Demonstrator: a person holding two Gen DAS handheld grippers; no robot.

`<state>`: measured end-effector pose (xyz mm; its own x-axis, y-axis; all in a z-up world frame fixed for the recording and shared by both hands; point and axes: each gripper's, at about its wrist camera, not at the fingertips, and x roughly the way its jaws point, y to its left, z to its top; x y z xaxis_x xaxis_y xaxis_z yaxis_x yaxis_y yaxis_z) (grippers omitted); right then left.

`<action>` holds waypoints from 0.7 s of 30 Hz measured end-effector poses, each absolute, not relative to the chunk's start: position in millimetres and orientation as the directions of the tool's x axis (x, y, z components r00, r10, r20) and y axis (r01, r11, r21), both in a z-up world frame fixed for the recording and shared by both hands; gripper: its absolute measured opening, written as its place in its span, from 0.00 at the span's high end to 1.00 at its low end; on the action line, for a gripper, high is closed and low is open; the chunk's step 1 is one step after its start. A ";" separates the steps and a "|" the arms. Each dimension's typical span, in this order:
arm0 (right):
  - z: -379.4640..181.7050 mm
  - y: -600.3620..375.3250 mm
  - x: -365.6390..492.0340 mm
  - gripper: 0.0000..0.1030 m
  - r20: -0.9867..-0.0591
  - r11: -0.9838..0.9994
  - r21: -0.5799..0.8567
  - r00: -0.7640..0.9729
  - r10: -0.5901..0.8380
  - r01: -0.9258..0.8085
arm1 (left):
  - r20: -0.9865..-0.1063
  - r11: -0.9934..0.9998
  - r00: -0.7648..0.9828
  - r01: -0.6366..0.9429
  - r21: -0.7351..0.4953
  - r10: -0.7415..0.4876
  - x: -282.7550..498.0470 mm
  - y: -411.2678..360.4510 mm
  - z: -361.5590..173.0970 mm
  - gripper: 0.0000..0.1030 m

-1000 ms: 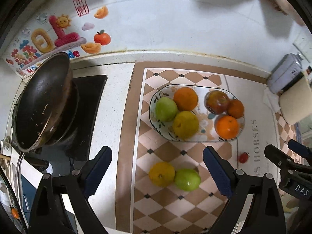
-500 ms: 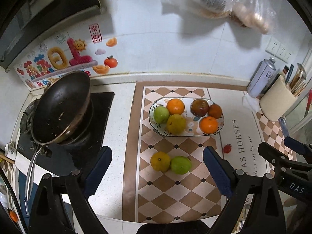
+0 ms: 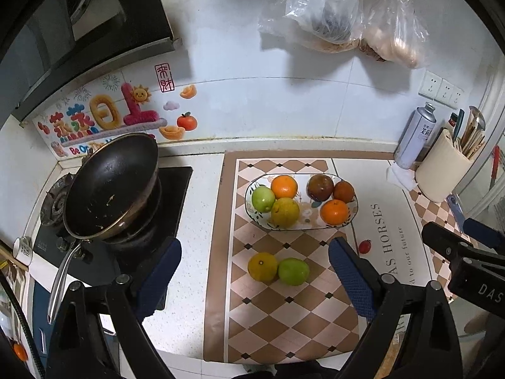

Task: Organize fruits
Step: 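Lift both tools away from the plate toward the remaining fruits, then grasp the lime with the right tool while the left tool grasps the lemon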

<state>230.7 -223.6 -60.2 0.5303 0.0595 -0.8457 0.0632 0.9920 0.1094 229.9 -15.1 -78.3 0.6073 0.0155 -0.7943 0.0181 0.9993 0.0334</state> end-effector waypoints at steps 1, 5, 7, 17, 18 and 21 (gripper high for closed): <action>-66.6 -224.5 235.3 0.08 -0.854 0.989 0.133 0.514 0.085 0.058 | -0.798 0.999 0.603 0.015 0.034 0.018 231.8 -14.5 -80.1 0.07; -107.6 -223.2 259.6 0.08 -0.890 0.973 0.231 0.411 0.199 0.028 | -0.830 0.998 0.555 -0.022 0.058 0.060 248.0 -5.1 -101.4 0.07; -142.1 -218.3 277.4 0.08 -0.905 0.955 0.295 0.326 0.273 0.022 | -0.854 0.994 0.509 -0.044 0.101 0.110 258.9 0.8 -119.7 0.01; -315.2 -155.4 338.6 0.12 -0.913 0.913 0.408 -0.018 0.407 -0.018 | -0.959 0.974 0.239 -0.200 0.103 0.150 294.0 49.8 -215.1 0.01; -328.4 -147.7 341.4 0.14 -0.913 0.913 0.408 -0.045 0.406 -0.029 | -0.969 0.972 0.210 -0.217 0.084 0.131 297.5 53.4 -225.0 0.01; -355.5 -135.0 345.6 0.21 -0.894 0.896 0.443 -0.096 0.438 -0.036 | -0.989 0.966 0.137 -0.259 0.021 0.058 307.8 58.9 -249.5 0.01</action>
<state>345.6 -135.0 -355.5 -0.0962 0.4384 -0.8936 -0.0356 0.8957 0.4432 307.8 58.9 -249.5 0.1370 0.0581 -0.9889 -0.2588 0.9657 0.0209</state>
